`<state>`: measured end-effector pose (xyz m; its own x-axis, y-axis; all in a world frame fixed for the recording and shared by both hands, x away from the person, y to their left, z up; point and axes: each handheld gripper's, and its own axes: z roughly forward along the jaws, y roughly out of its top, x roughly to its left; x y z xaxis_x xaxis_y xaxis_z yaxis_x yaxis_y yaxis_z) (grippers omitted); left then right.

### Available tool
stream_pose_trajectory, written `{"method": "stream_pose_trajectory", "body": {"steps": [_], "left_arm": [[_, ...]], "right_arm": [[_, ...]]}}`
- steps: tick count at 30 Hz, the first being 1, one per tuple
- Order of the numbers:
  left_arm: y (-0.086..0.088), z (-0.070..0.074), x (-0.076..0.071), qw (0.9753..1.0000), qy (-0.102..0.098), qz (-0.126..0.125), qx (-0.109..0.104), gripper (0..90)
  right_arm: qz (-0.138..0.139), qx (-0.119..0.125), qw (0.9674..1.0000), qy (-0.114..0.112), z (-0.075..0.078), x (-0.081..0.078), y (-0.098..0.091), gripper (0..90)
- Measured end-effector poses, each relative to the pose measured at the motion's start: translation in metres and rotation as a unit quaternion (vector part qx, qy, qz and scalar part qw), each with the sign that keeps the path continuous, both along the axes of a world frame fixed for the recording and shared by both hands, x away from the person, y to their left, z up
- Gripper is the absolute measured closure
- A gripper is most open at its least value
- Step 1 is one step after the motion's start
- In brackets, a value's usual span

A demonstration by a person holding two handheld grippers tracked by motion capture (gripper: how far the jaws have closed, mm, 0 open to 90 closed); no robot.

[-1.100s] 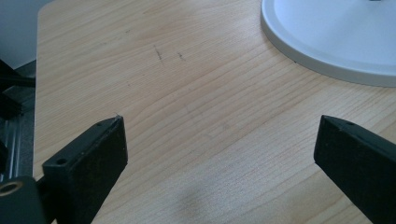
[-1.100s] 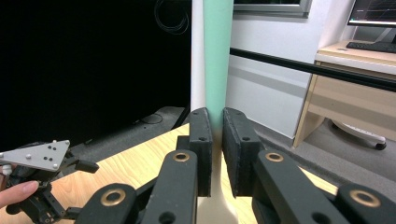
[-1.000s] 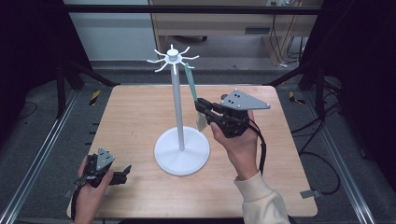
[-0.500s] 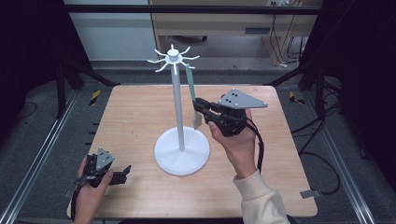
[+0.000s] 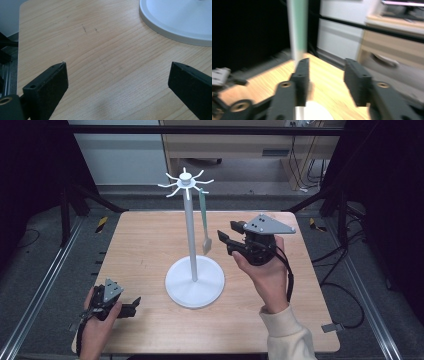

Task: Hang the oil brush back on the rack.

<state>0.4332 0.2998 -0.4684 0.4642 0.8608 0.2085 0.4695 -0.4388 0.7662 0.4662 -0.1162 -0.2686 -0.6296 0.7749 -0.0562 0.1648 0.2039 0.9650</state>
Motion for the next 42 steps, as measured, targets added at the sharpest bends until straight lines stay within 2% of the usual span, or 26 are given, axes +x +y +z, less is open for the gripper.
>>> {"method": "stream_pose_trajectory", "body": {"steps": [1, 2, 3, 7, 14, 18, 28, 33, 36, 38, 42], "left_arm": [[0.0, 0.0, 0.0, 1.0, 0.0, -0.001, 0.0, 2.4], [-0.001, 0.0, 0.0, 1.0, 0.0, -0.001, 0.0, 2.4], [-0.001, 0.0, 0.0, 1.0, 0.0, -0.001, 0.0, 2.4], [-0.001, 0.0, 0.0, 1.0, 0.0, -0.002, -0.001, 2.4], [-0.001, 0.0, 0.0, 1.0, 0.0, -0.002, -0.001, 2.4], [-0.001, 0.0, 0.0, 1.0, 0.0, -0.002, -0.001, 2.4], [-0.001, 0.0, 0.001, 1.0, -0.001, -0.003, -0.002, 2.4], [-0.001, 0.0, 0.001, 1.0, -0.002, -0.004, -0.002, 2.4], [0.0, 0.0, 0.002, 1.0, -0.001, -0.003, -0.004, 2.4], [0.0, 0.0, 0.002, 1.0, -0.002, -0.002, -0.005, 2.4], [0.002, 0.001, 0.002, 1.0, -0.002, -0.001, -0.006, 2.4]], "right_arm": [[-0.009, -0.011, 0.9999, 0.005, -0.001, 0.001, -0.003, 44.5], [-0.009, -0.011, 0.9999, 0.005, -0.001, 0.001, -0.003, 44.5], [-0.023, -0.023, 0.9993, 0.019, -0.005, 0.004, -0.008, 38.0], [-0.048, -0.03, 0.9979, 0.03, -0.012, 0.01, -0.017, 26.4], [-0.076, -0.046, 0.9953, 0.038, -0.02, 0.017, -0.028, 17.2], [-0.079, -0.054, 0.9948, 0.036, -0.025, 0.021, -0.037, 12.4], [-0.097, -0.032, 0.9943, 0.031, -0.029, 0.024, -0.06, 8.7], [-0.118, -0.038, 0.9917, 0.034, -0.035, 0.028, -0.071, 9.7], [-0.14, -0.039, 0.9886, 0.038, -0.043, 0.033, -0.082, 10.7], [-0.143, -0.04, 0.988, 0.04, -0.045, 0.035, -0.085, 10.8], [-0.161, -0.045, 0.9848, 0.049, -0.06, 0.042, -0.097, 11.1]]}}
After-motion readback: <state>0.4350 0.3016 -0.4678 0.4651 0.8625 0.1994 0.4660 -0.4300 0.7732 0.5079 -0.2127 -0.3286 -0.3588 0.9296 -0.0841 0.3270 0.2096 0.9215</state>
